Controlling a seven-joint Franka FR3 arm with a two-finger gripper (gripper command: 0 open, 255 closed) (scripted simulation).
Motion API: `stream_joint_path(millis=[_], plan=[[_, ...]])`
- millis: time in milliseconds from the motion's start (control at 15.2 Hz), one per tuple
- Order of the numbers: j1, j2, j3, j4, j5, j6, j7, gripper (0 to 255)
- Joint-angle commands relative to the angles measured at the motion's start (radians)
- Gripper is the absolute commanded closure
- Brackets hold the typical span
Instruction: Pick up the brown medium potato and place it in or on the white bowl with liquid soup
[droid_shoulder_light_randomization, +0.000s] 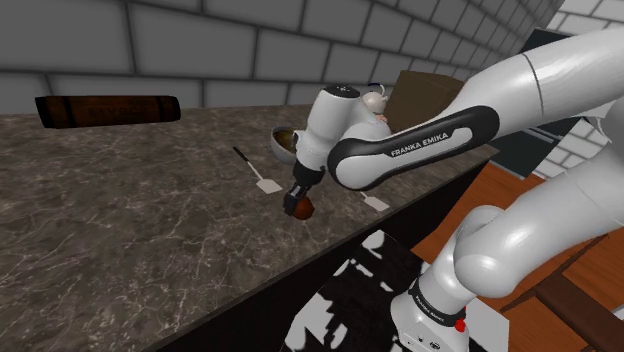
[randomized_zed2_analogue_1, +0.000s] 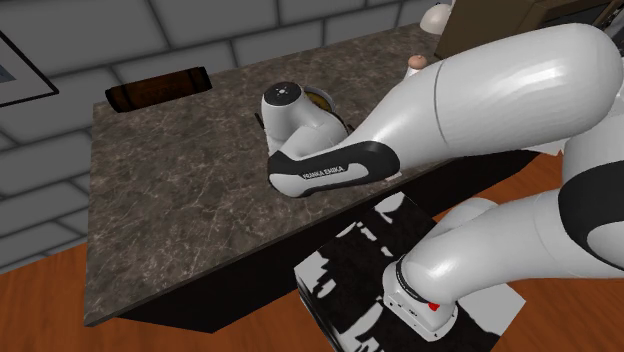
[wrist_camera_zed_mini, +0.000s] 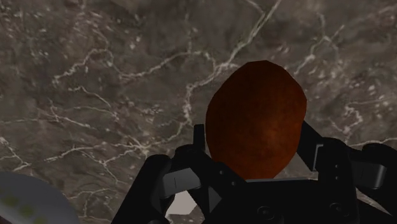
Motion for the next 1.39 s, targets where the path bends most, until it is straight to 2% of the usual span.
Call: stream_joint_path(millis=[0, 1320], plan=[[0.003, -0.020, -0.005, 0.012, 0.007, -0.032, -0.008, 255], [0.015, -0.149, -0.041, 0.187, 0.031, -0.333, -0.050, 255]])
